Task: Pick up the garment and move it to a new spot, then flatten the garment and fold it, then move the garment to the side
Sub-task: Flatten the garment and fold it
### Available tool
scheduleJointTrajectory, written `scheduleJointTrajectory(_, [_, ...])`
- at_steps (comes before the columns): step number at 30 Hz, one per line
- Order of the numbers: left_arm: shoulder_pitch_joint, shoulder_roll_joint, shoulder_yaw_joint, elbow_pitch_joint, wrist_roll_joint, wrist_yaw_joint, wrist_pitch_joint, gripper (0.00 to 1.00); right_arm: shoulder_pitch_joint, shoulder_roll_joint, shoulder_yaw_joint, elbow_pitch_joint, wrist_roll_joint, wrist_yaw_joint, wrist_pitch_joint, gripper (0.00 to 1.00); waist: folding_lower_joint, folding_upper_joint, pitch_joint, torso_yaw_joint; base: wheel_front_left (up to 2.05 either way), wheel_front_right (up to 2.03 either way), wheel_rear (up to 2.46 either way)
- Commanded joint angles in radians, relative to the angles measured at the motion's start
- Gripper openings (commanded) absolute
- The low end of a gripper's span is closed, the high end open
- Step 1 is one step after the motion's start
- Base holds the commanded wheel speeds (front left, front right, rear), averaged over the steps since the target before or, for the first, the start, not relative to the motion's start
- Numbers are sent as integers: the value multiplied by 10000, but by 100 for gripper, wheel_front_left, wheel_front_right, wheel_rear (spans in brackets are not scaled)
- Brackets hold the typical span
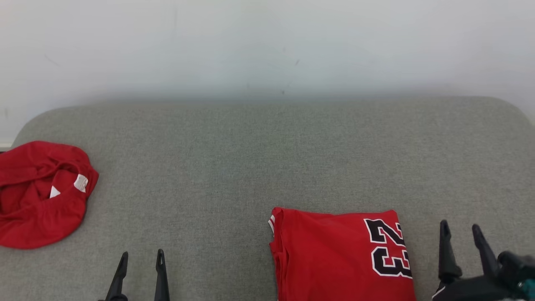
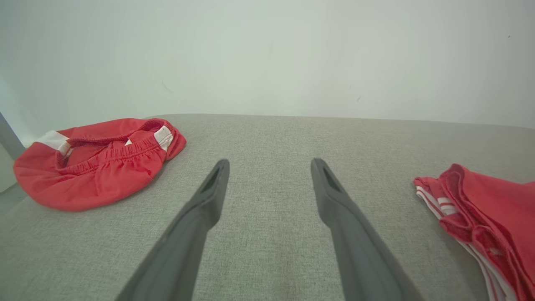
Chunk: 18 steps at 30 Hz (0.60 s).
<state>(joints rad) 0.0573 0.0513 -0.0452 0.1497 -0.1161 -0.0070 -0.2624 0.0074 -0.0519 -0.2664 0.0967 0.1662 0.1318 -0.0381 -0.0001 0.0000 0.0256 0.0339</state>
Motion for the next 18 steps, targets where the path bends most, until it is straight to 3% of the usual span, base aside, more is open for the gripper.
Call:
scheduleJointTrajectory(1, [129, -15, 54, -41, 14, 55, -29, 100, 151, 37, 147, 126, -124, -25, -344, 100, 1, 0, -192, -130, 0, 0, 0])
scheduleJointTrajectory(7, [246, 1, 212, -292, 361, 44, -29, 100, 335, 26, 767, 1003, -474, -25, -1779, 100, 1, 0, -400, -414, 0, 0, 0])
scheduleJointTrajectory(18, [516, -10, 624, -292, 168, 85, -30, 100, 109, 25, 1441, 1508, -838, -25, -2094, 100, 1, 0, -475, -825, 0, 0, 0])
